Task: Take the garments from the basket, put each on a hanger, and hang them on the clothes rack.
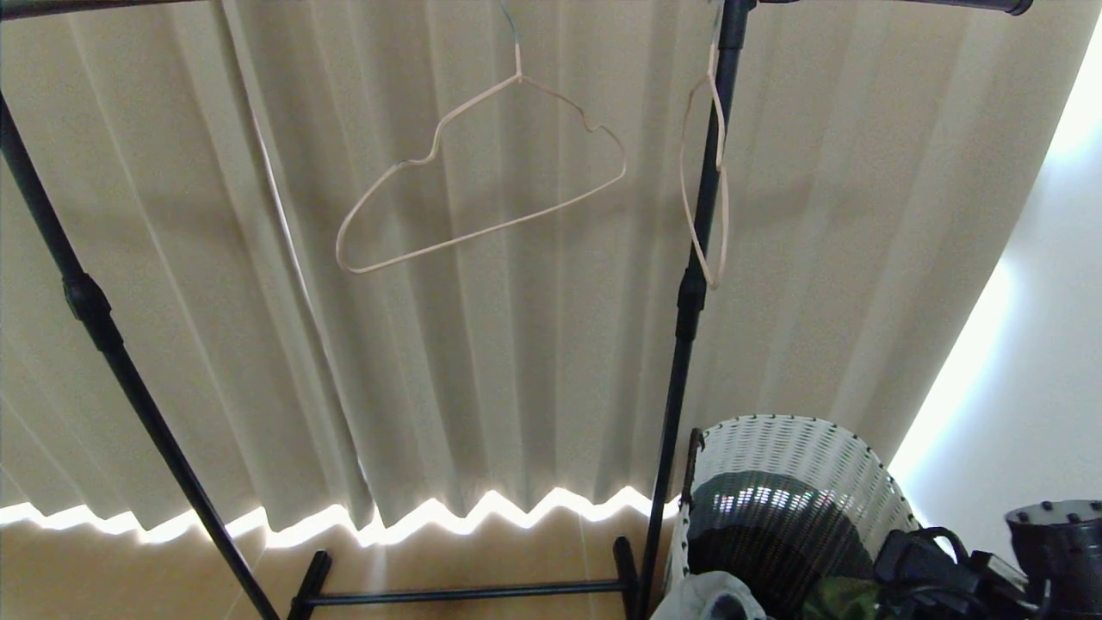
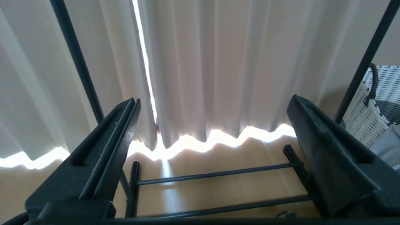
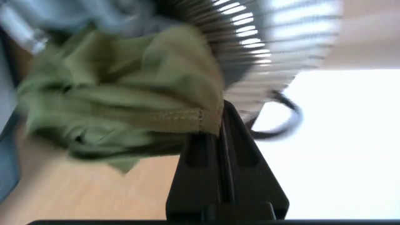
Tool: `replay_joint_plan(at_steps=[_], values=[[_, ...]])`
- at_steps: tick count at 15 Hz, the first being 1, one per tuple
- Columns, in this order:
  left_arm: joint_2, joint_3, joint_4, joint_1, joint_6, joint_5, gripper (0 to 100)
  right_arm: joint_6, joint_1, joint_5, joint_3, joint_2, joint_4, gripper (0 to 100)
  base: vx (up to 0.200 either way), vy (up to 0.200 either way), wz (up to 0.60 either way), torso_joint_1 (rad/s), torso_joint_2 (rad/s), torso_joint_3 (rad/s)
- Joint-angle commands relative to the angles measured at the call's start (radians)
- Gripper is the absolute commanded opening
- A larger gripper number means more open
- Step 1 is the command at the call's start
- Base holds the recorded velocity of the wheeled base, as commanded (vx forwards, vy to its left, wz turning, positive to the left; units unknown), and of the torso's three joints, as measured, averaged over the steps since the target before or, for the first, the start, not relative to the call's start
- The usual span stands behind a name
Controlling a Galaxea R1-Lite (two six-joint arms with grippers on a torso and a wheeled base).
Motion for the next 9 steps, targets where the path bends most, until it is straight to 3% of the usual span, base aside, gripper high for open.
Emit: replay_joint_plan(at_steps=[1, 3, 4, 5, 6, 9], values=[[0.000, 0.000, 0.000, -0.001, 0.001, 0.000, 100, 0.011, -0.141, 0.000, 0.027, -0.337, 0.001, 0, 0.000, 0.000, 0.00, 0.000, 0.00, 0.000], [0.000, 0.000, 0.000, 0.000, 0.001, 0.000, 100, 0.105, -0.167, 0.005, 0.025, -0.443, -0.001, 0, 0.000, 0.000, 0.00, 0.000, 0.00, 0.000], [0.000, 0.000, 0.000, 0.000, 0.001, 0.000, 100, 0.105, -0.167, 0.005, 0.025, -0.443, -0.001, 0, 0.000, 0.000, 0.00, 0.000, 0.00, 0.000], [0.000, 0.000, 0.000, 0.000, 0.001, 0.000, 100, 0.220, -0.164, 0.005, 0.018, -0.514, -0.001, 0, 0.000, 0.000, 0.00, 0.000, 0.00, 0.000], [0.000, 0.000, 0.000, 0.000, 0.001, 0.000, 100, 0.269, -0.164, 0.005, 0.009, -0.538, -0.001, 0, 0.000, 0.000, 0.00, 0.000, 0.00, 0.000], [0.000, 0.000, 0.000, 0.000, 0.001, 0.000, 100, 0.353, -0.162, 0.005, -0.031, -0.567, 0.001, 0, 0.000, 0.000, 0.00, 0.000, 0.00, 0.000]])
